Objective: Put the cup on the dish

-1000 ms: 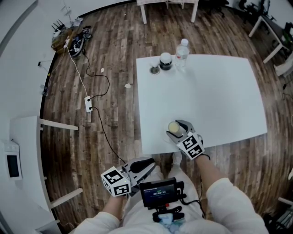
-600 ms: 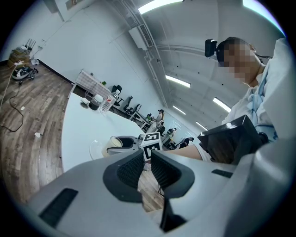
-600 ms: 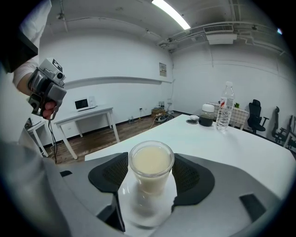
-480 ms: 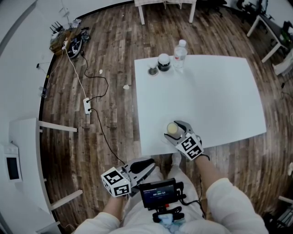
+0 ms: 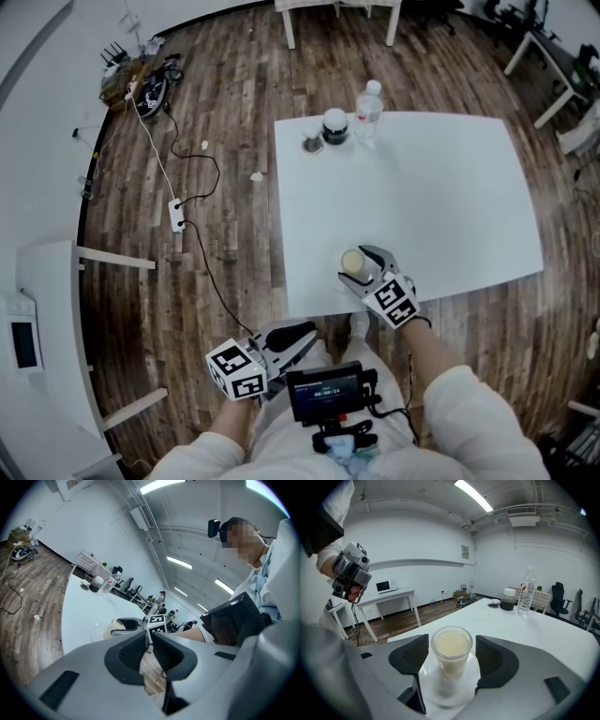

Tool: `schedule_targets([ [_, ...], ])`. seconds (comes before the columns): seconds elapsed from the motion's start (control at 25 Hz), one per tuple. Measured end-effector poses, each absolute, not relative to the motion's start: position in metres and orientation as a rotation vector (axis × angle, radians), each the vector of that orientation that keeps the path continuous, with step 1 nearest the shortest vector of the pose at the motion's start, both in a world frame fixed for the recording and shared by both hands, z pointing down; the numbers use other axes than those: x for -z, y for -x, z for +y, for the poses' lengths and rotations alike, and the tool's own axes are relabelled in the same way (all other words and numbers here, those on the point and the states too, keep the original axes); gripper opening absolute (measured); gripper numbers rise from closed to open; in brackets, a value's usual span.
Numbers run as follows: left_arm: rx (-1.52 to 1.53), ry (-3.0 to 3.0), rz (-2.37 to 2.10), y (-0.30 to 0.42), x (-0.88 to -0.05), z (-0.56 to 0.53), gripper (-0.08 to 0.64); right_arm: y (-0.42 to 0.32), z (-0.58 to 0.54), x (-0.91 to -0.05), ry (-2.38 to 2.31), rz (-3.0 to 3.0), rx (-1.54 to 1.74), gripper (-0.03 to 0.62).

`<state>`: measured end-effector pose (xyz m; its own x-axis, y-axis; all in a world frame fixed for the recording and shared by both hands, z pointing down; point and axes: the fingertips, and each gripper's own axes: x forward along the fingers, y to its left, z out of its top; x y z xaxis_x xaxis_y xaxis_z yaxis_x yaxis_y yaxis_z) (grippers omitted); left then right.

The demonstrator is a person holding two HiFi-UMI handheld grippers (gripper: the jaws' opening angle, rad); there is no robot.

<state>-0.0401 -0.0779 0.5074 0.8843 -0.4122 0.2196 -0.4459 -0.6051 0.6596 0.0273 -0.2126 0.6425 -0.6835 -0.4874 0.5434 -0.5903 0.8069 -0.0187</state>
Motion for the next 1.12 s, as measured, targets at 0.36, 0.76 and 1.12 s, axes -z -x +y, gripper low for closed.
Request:
schedule_targets([
  [0.36, -0.052, -2.314, -0.597, 0.037, -0.503, -0.083, 0.040, -0.050, -0.205, -0.631, -0.856, -2.449, -0.280, 0.313],
  [0.76, -0.062, -2.365, -0.557, 0.028, -0.498, -0.088, 0.040, -0.067, -0.186, -0.608, -0.937, -2.478, -0.346, 0.313],
  [1.12, -0.032, -2.419, -0.498, 0.023, -0.492, -0.083, 0.040, -0.070, -0.159, -0.576, -1.009, -2.524, -0.384, 0.308],
])
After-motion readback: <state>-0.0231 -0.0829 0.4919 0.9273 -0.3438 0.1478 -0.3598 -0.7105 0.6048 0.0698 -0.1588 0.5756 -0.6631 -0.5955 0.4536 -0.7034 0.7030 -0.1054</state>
